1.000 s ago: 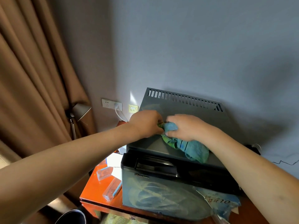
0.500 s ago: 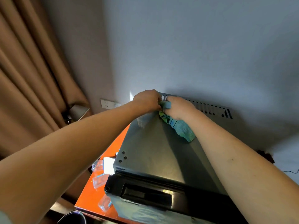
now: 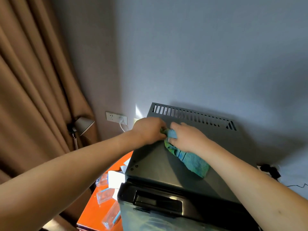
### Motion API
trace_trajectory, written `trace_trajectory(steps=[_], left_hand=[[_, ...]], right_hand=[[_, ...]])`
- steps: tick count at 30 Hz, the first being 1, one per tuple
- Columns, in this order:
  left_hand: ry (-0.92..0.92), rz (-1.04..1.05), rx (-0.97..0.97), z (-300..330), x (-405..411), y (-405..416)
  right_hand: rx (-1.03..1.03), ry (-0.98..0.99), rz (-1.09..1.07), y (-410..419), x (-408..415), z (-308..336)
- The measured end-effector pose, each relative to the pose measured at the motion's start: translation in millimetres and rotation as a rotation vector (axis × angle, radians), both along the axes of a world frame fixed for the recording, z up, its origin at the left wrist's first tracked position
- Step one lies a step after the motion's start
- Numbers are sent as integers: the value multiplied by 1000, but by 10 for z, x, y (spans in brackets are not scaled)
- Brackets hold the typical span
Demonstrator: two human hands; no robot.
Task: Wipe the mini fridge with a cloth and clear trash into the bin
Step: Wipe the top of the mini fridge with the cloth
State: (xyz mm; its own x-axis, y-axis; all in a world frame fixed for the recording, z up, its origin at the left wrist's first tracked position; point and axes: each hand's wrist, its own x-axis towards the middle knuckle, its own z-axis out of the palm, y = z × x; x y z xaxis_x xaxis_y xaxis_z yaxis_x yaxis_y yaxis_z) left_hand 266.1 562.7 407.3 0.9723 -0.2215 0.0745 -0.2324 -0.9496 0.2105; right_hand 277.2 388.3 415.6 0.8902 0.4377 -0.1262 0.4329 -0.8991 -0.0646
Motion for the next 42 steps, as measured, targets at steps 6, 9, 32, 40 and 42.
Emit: trace_trajectory(steps=[6,9,32,40,42], left_hand=[[26,83,-84,-17,466,92],[51,143,-121,-17,717,197],[-6,279,-51,-55,428,387],[7,402,-117,20,648,485],[7,387,-80,58,647,475]], right_hand=[[38,-23,12,114,472,-7],[50,-15,38,237,764,-6],[30,12,295,388,827,38],[115,29,237,642,1119,90],[132,37,228,645,1083,98]])
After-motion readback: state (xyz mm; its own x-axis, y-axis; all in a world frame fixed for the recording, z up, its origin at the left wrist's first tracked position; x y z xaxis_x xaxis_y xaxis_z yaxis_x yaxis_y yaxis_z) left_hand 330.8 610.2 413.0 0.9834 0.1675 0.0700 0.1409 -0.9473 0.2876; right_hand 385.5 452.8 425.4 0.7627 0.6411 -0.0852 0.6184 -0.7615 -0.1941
